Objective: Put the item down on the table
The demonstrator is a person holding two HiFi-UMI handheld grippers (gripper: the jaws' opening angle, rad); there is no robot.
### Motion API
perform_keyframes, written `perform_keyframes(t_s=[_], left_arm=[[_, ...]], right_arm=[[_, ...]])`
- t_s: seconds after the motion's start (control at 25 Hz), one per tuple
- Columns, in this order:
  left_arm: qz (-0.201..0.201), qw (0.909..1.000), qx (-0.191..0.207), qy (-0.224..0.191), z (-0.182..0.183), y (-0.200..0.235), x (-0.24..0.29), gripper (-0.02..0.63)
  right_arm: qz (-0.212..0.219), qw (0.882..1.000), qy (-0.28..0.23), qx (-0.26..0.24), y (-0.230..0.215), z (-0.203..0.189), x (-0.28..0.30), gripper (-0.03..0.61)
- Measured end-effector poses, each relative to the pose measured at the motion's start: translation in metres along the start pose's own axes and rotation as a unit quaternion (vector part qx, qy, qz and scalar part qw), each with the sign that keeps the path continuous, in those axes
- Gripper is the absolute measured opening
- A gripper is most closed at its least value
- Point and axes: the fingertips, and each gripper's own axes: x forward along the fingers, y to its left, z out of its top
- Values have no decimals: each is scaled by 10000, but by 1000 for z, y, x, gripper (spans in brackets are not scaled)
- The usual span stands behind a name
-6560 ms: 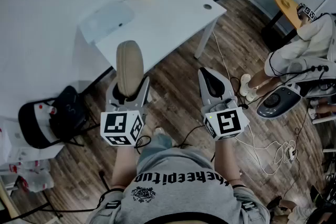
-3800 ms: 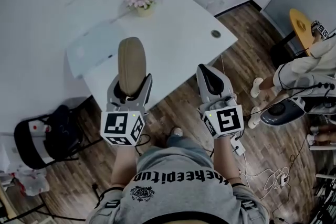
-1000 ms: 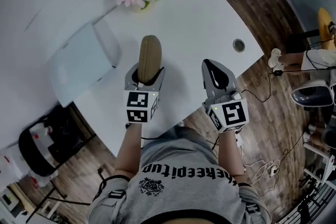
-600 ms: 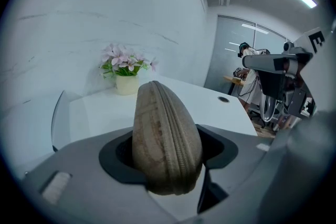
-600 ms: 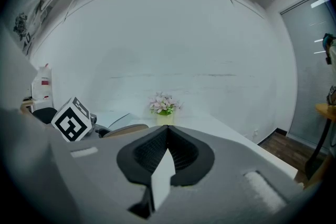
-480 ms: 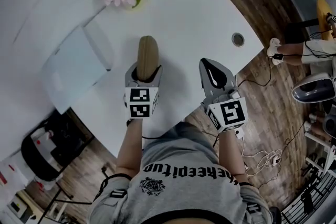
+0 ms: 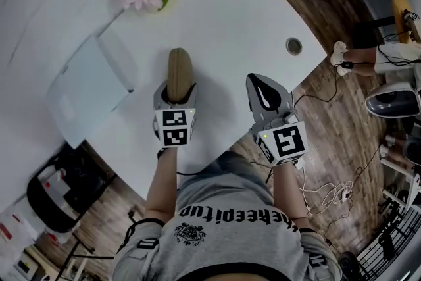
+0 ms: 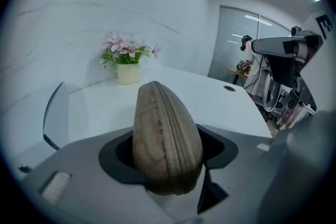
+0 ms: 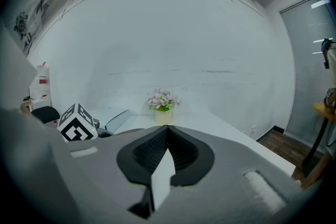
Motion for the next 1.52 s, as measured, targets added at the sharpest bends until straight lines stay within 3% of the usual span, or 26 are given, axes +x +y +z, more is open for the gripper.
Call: perform_keyframes(t_s=[0.56,0.68,0.84,1.04,1.2,1.52], left_arm=[[-101,9998,-120,104,-11,2,9,305],[-219,9996,-121,127,-14,-1,10,332],[-147,9999,-47,-2,-11,1,1,362],[71,9995,-114,-275,0,5,-23,352],[266,9981,-172,-538,11,6,-47,286],[893,9910,-83,-992,25,5,-86,41]], right_arm=[[-2,10000,63,-47,1,-3,2,0],[15,9999,76,-76,3,-3,2,0],[35,9999,39,-108,5,-1,-2,0],[103,9998,-88,-146,6,6,-9,0],[238,9993,-191,-204,11,13,-16,0],[429,9980,-358,-303,17,24,-32,0]])
